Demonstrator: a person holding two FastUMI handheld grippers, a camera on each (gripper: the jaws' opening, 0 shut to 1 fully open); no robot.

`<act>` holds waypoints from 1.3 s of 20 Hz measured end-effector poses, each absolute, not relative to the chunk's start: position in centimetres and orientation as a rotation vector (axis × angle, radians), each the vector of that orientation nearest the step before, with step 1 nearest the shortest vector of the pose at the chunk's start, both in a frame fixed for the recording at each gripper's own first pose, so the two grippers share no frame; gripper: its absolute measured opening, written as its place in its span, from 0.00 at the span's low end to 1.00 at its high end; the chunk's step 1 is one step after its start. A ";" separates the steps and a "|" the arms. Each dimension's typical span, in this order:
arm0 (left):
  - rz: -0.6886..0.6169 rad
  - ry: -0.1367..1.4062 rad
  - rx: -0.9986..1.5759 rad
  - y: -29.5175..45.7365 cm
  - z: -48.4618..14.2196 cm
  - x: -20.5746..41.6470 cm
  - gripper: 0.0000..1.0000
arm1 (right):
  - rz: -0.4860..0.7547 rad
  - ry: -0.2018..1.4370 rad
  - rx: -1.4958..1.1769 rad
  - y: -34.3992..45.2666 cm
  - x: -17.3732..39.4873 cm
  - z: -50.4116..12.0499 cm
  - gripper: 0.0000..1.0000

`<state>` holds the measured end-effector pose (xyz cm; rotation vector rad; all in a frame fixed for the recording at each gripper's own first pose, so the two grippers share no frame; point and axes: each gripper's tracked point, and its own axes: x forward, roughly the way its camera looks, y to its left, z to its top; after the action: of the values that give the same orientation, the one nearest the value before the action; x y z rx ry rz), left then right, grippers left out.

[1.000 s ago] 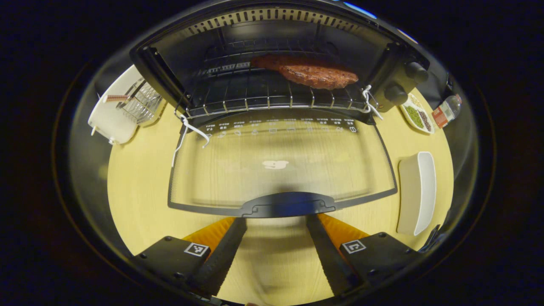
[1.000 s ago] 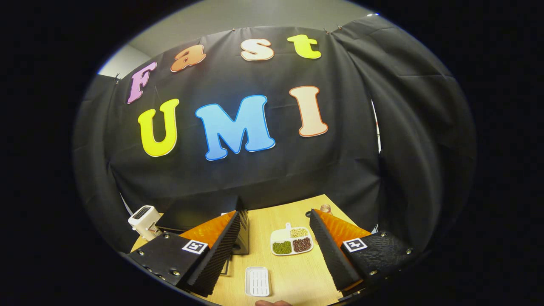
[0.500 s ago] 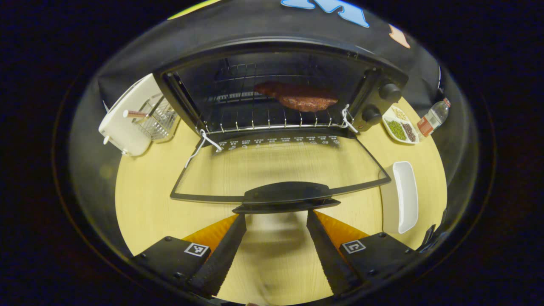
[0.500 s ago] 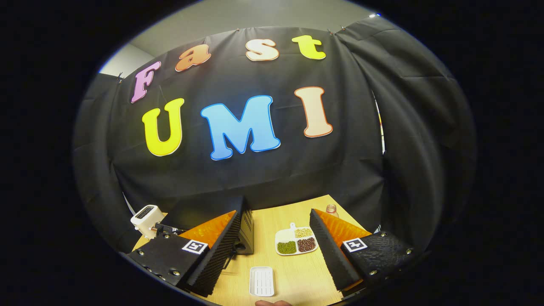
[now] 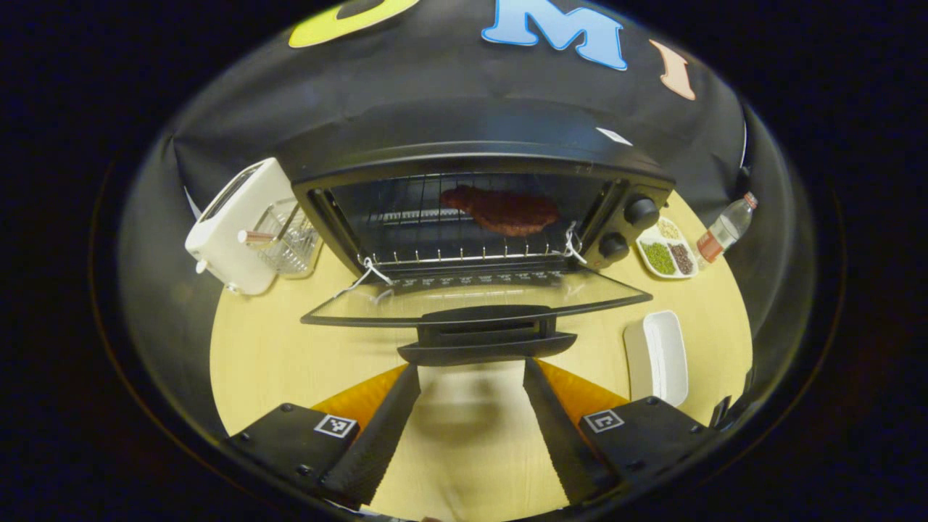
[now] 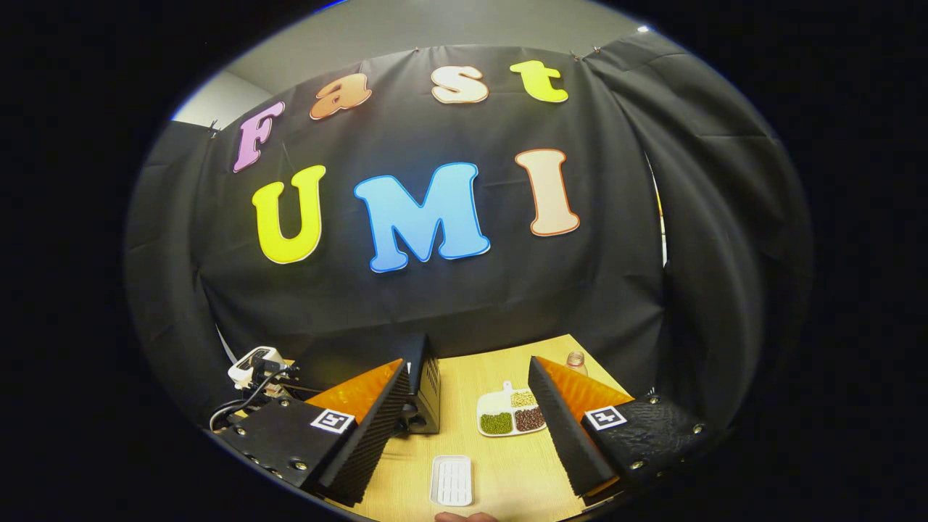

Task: Open the electric oven with the left hand, put the food in, and close the electric oven.

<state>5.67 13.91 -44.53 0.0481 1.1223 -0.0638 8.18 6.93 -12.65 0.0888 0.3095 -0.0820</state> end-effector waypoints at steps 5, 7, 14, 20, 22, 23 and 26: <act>-0.066 1.093 0.051 14.0 -43.4 6.5 1.00 | -0.085 0.314 0.089 6.7 8.2 -12.7 1.00; -0.064 1.072 0.055 13.9 -42.9 6.9 1.00 | -0.088 0.316 0.089 6.5 8.3 -12.7 1.00; -0.053 1.015 0.064 14.1 -41.7 8.7 0.98 | -0.091 0.309 0.065 6.3 8.4 -12.3 1.00; -0.027 0.919 0.023 14.0 -38.3 9.4 1.00 | -0.078 0.318 0.063 6.0 8.0 -12.6 1.00; -0.022 0.810 -0.033 13.2 -34.6 10.0 0.98 | -0.068 0.311 0.059 5.8 7.9 -12.4 0.95; -0.020 0.744 -0.058 12.8 -32.1 10.3 0.98 | -0.064 0.304 0.057 5.6 8.0 -12.2 0.95; -0.025 0.511 -0.081 12.2 -23.3 11.0 0.97 | -0.046 0.265 0.053 5.1 8.1 -10.3 1.00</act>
<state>10.96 12.16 -23.25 -0.0813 0.5111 -0.0250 8.10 5.14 -10.30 0.0533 0.2646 -0.0462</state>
